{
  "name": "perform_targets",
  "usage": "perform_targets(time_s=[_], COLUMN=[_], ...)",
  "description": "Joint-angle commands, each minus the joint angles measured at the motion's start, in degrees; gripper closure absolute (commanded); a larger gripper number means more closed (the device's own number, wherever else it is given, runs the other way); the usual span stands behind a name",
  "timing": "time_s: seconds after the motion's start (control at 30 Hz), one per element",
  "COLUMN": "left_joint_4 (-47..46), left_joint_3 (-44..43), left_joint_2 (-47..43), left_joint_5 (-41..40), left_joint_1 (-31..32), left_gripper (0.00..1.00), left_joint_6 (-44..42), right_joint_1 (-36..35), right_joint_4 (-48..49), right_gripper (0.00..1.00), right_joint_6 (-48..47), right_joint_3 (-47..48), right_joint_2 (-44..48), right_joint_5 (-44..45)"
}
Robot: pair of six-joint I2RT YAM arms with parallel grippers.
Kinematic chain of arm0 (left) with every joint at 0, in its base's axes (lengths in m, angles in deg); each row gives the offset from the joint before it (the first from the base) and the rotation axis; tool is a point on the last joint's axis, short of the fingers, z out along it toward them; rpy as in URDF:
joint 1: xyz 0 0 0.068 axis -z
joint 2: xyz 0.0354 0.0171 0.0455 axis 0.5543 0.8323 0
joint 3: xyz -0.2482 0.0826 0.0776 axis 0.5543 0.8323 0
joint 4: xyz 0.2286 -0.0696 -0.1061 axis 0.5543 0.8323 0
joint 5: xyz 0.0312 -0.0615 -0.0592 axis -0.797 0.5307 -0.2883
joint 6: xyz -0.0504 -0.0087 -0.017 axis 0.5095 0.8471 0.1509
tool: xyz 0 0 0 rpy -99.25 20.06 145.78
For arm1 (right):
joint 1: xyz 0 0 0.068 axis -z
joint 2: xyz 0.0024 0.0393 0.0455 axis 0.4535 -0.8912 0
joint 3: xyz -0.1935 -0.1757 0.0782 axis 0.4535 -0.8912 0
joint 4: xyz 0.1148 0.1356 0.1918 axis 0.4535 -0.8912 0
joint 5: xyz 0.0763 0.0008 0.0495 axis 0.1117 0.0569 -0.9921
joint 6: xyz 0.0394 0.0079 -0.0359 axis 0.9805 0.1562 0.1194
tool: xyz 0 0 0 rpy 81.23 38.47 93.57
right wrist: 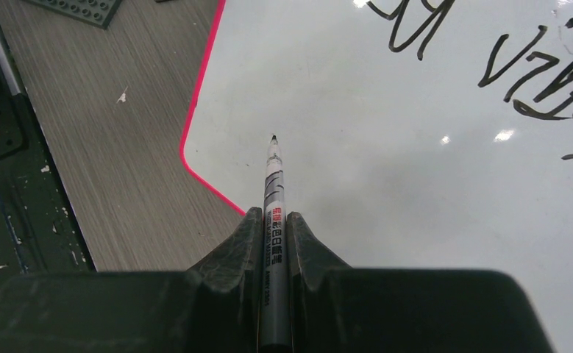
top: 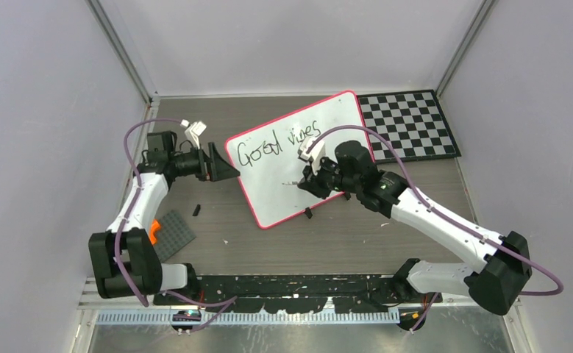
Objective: Write a sentence on the whiteboard
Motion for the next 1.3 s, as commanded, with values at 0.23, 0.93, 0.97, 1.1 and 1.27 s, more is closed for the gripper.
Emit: perform_targets(time_s=[0.23, 0.93, 0.97, 1.1, 1.27], left_joint_4=[-10.1, -14.1, -14.1, -14.0, -13.6], left_joint_3=[-2.7, -5.8, -6.0, -6.1, -6.2], left_joint_2=[8.1, 15.0, 15.2, 15.5, 15.8], left_joint_5=[2.9, 4.7, 4.8, 4.7, 4.4], left_joint_1=[3.2, 6.8, 6.9, 7.0, 7.0], left_gripper=[0.15, 0.55, 0.59, 0.76, 0.93], left_joint_6=[3.2, 6.5, 6.5, 6.5, 6.0], right_joint_1=[-1.9, -5.6, -5.6, -5.6, -5.6], right_joint_4=[9.2, 15.0, 15.0, 14.8, 13.9], right_gripper=[1.0, 1.0, 1.0, 1.0, 1.0], right_joint_6=[1.4, 4.5, 4.6, 4.5, 4.3], right_joint_3=[3.4, 5.8, 5.8, 5.6, 5.2], right_joint_2=[-6.3, -13.8, -13.8, -13.7, -13.4], right_joint_5=[-1.4, 1.9, 1.9, 2.2, 1.2])
